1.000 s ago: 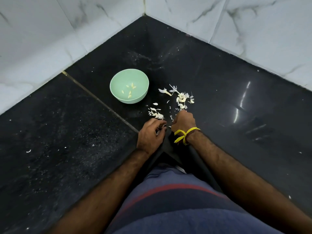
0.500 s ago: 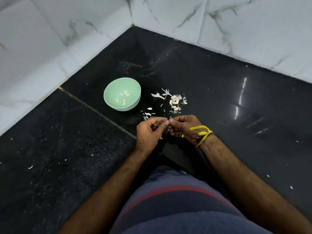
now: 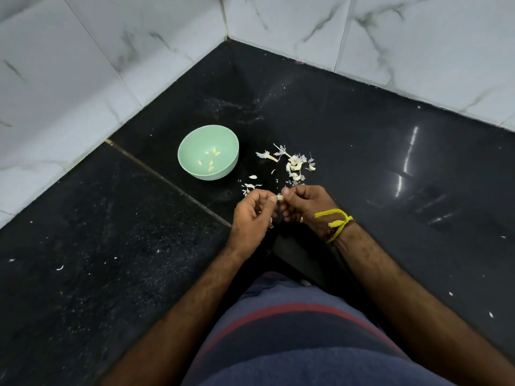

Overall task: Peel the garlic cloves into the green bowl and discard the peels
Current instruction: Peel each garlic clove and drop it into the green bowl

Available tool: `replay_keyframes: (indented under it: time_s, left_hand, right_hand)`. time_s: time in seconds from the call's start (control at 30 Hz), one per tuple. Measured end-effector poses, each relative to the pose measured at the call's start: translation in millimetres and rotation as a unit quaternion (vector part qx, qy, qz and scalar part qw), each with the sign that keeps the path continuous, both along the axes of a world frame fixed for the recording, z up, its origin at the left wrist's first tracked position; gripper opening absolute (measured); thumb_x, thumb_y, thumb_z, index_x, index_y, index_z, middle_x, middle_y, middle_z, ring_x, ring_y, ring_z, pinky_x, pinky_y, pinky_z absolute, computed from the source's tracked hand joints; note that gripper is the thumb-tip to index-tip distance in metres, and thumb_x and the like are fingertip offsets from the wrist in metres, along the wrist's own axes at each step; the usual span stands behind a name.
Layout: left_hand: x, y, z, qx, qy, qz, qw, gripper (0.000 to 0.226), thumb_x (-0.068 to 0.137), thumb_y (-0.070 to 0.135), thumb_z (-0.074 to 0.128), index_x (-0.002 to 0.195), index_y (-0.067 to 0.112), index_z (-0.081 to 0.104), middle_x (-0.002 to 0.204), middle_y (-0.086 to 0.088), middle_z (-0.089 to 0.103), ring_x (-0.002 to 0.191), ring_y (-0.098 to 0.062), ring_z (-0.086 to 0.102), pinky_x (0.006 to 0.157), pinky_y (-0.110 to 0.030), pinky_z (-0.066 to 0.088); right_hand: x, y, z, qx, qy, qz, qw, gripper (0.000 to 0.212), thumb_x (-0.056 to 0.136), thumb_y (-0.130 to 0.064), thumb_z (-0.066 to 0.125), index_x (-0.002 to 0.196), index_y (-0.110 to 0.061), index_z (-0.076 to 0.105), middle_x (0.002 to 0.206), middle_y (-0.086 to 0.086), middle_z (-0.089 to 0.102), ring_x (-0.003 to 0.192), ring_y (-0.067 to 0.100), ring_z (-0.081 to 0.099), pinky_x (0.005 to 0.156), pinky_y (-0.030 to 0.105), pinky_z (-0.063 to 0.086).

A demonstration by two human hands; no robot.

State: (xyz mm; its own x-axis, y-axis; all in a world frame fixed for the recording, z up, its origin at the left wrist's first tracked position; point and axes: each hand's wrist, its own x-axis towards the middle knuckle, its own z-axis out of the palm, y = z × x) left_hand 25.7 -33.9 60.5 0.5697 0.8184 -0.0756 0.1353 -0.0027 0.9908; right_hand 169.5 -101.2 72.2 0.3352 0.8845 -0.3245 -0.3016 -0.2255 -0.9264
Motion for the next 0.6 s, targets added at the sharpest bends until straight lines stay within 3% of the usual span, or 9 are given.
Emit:
replay_keyframes:
  time_s: [0.07,0.17,0.3,0.5,0.6]
  left_hand:
    - [3.8,-3.6,-0.6,-0.025,0.009,0.018,0.999,0.011,0.103,0.017,0.057,0.096,0.014,0.066,0.072,0.004,0.066,0.065,-0.008,0.058,0.057,-0.024,0.049]
    - [7.1,-2.9,-3.0,-0.061,0.023,0.062,0.996,0.015,0.103,0.019,0.055,0.094,0.010,0.064,0.066,0.003,0.062,0.057,-0.007,0.054,0.054,-0.024,0.045]
    - [5.5,1.6,-5.0,-0.068,0.041,0.089,0.993,0.019,0.101,0.021,0.056,0.093,0.006,0.066,0.067,-0.005,0.061,0.056,-0.008,0.052,0.053,-0.024,0.044]
    - [4.4,0.0,-0.1,-0.076,0.049,0.066,0.994,0.023,0.102,0.019,0.055,0.097,-0.001,0.065,0.069,-0.006,0.061,0.055,-0.006,0.052,0.051,-0.021,0.044]
    - [3.7,-1.3,1.0,-0.080,0.051,0.060,0.994,0.019,0.101,0.017,0.056,0.098,0.001,0.065,0.069,-0.002,0.063,0.056,-0.005,0.054,0.052,-0.021,0.044]
  right_hand:
    - [-5.3,0.9,-2.9,0.006,-0.005,-0.038,0.999,0.021,0.093,-0.019,0.065,0.082,-0.001,0.068,0.067,0.007,0.067,0.058,0.014,0.061,0.055,0.024,0.053]
    - [-10.4,2.4,-8.2,0.041,-0.113,-0.100,0.988,0.009,0.089,-0.012,0.071,0.089,-0.003,0.072,0.074,0.004,0.070,0.064,0.013,0.063,0.060,0.025,0.053]
    - [-9.1,7.3,-12.3,0.067,-0.255,-0.065,0.962,0.012,0.081,-0.006,0.077,0.091,-0.013,0.077,0.085,0.002,0.073,0.081,0.015,0.071,0.074,0.030,0.058]
    - [-11.7,7.6,-9.2,0.071,-0.146,-0.059,0.985,0.011,0.081,0.003,0.074,0.091,-0.001,0.074,0.081,0.009,0.073,0.074,0.019,0.072,0.069,0.029,0.058]
    - [-12.7,4.6,-11.8,0.081,-0.093,-0.061,0.990,0.007,0.082,0.001,0.074,0.089,0.000,0.073,0.082,0.017,0.073,0.076,0.032,0.071,0.075,0.042,0.060]
